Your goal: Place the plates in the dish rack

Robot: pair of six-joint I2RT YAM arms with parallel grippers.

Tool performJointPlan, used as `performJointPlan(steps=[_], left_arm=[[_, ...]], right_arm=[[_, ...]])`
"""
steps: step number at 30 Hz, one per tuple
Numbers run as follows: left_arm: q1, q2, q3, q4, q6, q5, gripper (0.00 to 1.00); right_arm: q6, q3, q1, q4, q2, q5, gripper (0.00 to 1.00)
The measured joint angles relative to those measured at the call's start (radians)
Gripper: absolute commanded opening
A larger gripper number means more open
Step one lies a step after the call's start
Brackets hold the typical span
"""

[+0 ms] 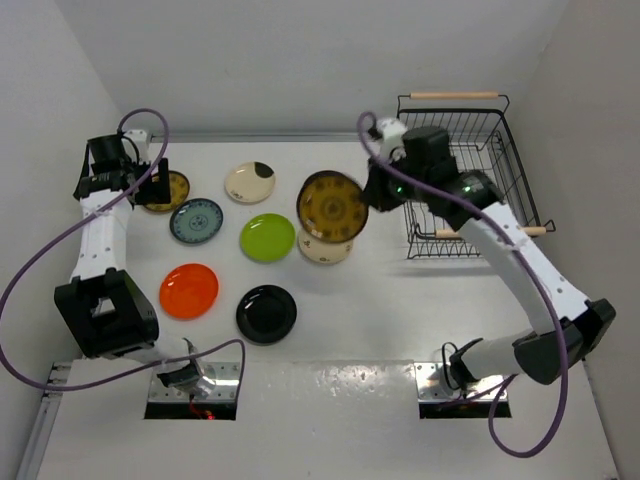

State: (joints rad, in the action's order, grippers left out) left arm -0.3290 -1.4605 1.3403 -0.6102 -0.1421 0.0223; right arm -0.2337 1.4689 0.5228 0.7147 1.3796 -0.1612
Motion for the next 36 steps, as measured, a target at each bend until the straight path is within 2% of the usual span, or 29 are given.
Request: performJointPlan(steps=[3,8,11,15,24,32,36], left_arm=[[0.0,-0.053,0.04,0.005,0.0,0.019,0.99],[0.0,-0.126,0.07,0.011,0.001,0.037,0.99],[0.0,-0.151,0.076,0.009,0.002,0.045,0.99],[-0.001,-0.197,0.11,0.006,0.0,0.048,0.99],[-0.016,-0.285,0.208,-0.005,-0.015,0.027,0.99],[-0.024,-0.375,0.249,-0.016,-0.019,0.025,0.99],[-0.026,-0.391,0.256,-0.024,-0.019,0.025,0.99]], right_arm=[[0.018,0.118,-0.078,0.006,0.021,0.135,0.0],[0.103,0.261,-0.271,-0.034,0.115,0.451,0.0],[0.201,0.262,-0.365,-0.081,0.176,0.631,0.0],[0.351,0.185,-0.449,-0.177,0.224,0.791,0.0],[0.524,-0.186,-0.552,-0.369,0.218,0.911,0.0],[0.558,-0.305,-0.629,-0.545,0.218,0.951,0.0],[0.551,-0.337,-0.632,-0.558,0.226,0.934,0.0]])
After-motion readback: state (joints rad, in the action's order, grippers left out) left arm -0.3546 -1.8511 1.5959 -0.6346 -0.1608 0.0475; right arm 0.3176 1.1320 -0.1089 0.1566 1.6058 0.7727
